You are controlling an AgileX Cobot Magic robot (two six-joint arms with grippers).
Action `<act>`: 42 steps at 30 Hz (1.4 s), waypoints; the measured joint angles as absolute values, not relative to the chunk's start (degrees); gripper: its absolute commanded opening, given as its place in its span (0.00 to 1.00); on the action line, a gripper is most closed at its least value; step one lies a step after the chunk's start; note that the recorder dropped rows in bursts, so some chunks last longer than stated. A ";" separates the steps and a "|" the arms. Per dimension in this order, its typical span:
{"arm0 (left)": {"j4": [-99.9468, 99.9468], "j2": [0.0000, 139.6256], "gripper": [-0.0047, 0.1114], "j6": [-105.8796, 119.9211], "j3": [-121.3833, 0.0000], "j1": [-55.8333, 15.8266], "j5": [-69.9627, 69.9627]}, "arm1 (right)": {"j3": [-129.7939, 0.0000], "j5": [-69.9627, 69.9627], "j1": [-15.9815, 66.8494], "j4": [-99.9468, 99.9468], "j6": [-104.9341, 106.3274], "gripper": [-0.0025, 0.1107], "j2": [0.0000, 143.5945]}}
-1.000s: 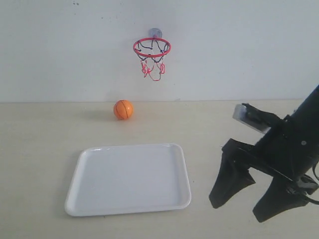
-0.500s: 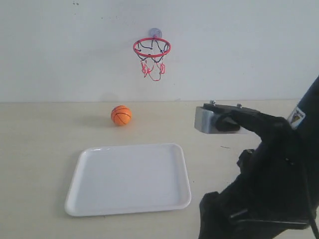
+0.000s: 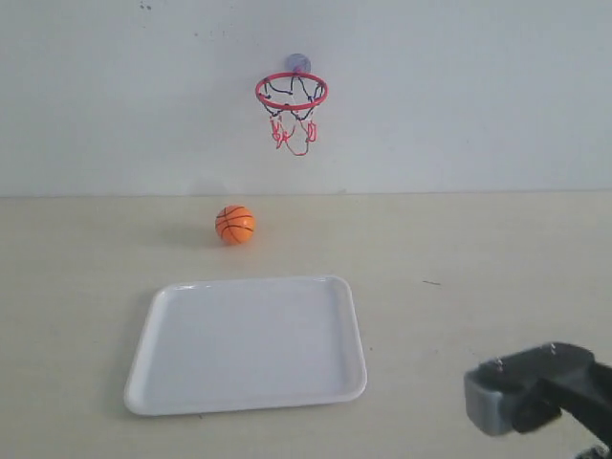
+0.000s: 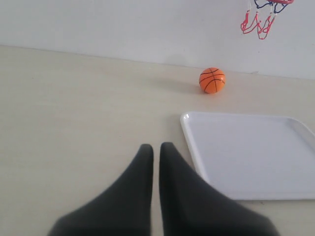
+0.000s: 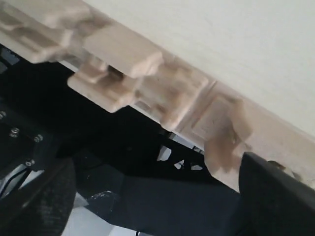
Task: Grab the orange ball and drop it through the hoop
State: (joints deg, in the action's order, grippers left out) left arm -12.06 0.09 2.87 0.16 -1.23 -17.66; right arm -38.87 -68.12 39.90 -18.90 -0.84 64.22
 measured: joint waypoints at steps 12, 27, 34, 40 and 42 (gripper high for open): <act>-12.06 0.09 0.08 2.87 0.16 -1.23 -17.66 | -27.95 -64.49 39.90 -20.74 -2.70 0.76 54.98; -12.06 0.09 0.08 2.87 0.16 -1.23 -17.66 | -27.95 -55.01 39.90 -24.67 -3.55 0.03 54.74; -12.06 0.09 0.08 2.87 0.16 -1.23 -17.66 | -27.95 -49.29 39.90 -24.67 -2.79 0.06 54.63; -12.06 0.09 0.08 2.87 0.16 -1.23 -17.66 | -27.95 -48.03 39.90 -24.67 -2.60 0.06 54.63; -12.06 0.09 0.08 2.87 0.16 -1.23 -17.66 | -27.95 -48.03 39.90 -24.67 -2.48 0.06 54.63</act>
